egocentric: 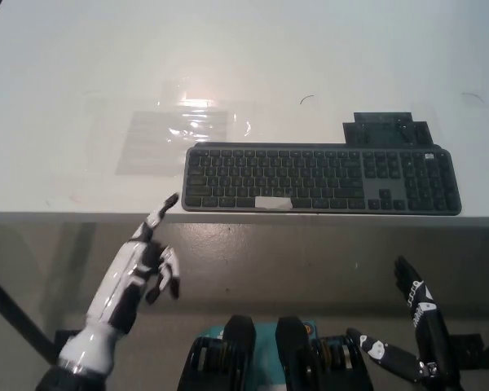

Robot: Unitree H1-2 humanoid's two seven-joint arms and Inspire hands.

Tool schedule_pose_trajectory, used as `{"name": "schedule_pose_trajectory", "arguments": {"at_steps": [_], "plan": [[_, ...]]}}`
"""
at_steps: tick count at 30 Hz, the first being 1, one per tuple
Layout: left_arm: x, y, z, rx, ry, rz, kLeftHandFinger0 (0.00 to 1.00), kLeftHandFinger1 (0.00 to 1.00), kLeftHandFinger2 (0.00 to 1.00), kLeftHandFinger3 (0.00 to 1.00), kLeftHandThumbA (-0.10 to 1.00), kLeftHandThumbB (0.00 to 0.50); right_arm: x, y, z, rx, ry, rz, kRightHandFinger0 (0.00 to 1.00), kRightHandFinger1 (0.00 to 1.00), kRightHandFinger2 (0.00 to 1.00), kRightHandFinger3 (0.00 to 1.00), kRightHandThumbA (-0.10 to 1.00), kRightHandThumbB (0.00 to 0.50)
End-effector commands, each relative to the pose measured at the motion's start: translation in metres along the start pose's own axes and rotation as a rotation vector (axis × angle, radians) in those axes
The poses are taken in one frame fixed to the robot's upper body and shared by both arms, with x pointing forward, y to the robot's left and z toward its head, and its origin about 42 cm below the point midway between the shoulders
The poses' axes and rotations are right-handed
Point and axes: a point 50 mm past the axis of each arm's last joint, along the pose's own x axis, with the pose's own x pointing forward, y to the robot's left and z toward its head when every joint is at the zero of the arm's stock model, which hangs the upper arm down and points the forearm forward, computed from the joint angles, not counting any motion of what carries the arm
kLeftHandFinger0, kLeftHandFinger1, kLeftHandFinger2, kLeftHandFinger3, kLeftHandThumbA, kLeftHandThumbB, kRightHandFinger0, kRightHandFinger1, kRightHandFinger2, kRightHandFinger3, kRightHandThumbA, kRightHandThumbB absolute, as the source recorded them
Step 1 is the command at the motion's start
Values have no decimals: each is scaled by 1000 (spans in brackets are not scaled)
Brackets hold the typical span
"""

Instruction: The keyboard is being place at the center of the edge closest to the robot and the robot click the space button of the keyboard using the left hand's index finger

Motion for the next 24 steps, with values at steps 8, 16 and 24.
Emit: {"name": "schedule_pose_trajectory", "arguments": {"at_steps": [8, 16, 24], "plan": [[62, -6, 12, 500, -12, -189, 0, 31, 265, 1000, 1000, 412, 12, 1, 13, -12, -98, 0, 1000, 1000, 1000, 1000, 1000, 243], [90, -9, 15, 626, 52, -288, 10, 128, 357, 1000, 1000, 318, 15, 2, 14, -17, -101, 10, 1000, 1000, 1000, 1000, 1000, 236], [102, -14, 3, 657, 135, -352, 0, 237, 414, 1000, 1000, 274, 20, 3, 17, -20, -103, 22, 1000, 1000, 1000, 1000, 1000, 241]]}}
